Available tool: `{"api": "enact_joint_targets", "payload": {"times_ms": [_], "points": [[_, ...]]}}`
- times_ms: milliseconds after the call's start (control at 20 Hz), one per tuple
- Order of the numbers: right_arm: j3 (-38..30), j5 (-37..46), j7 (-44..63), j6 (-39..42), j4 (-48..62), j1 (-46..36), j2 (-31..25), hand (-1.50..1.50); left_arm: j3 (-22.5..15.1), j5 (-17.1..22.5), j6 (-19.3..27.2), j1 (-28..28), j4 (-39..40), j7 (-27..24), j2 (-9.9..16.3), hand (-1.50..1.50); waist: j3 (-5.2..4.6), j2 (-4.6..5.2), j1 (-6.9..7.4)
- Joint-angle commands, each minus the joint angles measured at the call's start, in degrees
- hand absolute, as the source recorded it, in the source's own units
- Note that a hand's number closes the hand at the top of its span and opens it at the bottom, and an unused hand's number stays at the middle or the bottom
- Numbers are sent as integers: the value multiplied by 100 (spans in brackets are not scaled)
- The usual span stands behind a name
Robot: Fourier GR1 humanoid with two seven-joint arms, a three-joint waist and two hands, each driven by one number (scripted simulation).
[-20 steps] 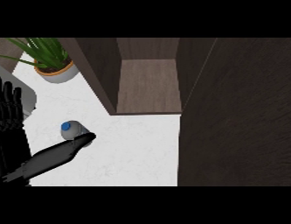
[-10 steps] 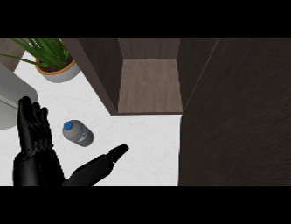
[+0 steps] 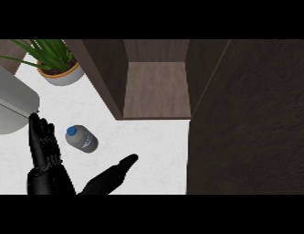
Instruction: Pick up the bottled water, place it into the cabinet and close the cabinet
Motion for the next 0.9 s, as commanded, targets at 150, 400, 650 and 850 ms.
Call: {"api": "enact_joint_targets", "payload": {"times_ms": [150,400,650,850], "points": [[122,-8,-252,223,-970,1005,-112,-150,248,281,615,314,627,-490,-68,-150,-3,-10,-58],[150,81,-135,76,-919,819,-104,-150,944,1497,592,-224,1297,-1144,236,-150,-7,15,-25],[45,-59,-913,440,-593,1324,-220,-150,876,3043,696,458,1664,-2719,342,-150,-15,-2,-14],[534,381,-1063,397,-699,1705,-102,-150,1481,3795,362,293,2369,-3726,201,-150,-15,0,-23]]}}
